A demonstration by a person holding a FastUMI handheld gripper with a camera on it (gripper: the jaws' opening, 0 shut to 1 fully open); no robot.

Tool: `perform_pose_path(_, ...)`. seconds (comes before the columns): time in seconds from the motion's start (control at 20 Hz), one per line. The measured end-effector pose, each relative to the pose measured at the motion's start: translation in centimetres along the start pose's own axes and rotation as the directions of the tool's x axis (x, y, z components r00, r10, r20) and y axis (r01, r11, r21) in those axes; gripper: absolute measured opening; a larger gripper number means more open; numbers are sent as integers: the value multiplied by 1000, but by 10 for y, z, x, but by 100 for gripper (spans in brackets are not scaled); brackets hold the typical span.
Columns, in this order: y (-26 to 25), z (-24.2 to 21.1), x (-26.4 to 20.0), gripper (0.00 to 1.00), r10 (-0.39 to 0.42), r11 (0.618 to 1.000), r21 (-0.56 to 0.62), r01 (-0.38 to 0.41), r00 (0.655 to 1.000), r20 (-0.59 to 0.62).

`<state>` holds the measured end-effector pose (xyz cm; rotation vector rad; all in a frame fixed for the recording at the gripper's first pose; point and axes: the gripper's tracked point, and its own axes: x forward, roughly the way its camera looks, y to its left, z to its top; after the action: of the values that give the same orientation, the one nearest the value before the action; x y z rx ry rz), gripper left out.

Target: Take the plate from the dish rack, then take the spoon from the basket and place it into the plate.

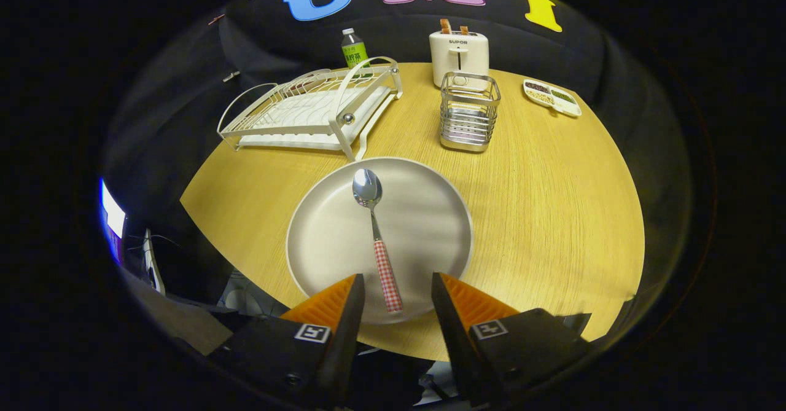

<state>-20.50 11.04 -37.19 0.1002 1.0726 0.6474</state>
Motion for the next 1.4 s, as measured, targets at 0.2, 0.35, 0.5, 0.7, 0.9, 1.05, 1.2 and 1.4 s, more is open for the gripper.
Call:
perform_pose_path(0.2,-6,44,-21,99,-13,999,31,9,993,115)
perform_pose_path(0.35,-15,87,-42,99,-28,1000,12,26,978,208)
perform_pose_path(0.5,-25,137,-64,98,-31,1000,9,30,950,311)
perform_pose_path(0.7,-42,206,-105,98,-60,998,-6,70,892,447)
perform_pose_path(0.9,-58,273,-151,98,-95,989,-38,143,806,584)
perform_pose_path(1.05,-60,320,-196,98,-91,989,-25,144,745,660)
perform_pose_path(1.2,-64,351,-235,98,-89,992,4,128,667,739)
perform_pose_path(1.4,-74,350,-242,98,-88,989,-10,145,653,752)
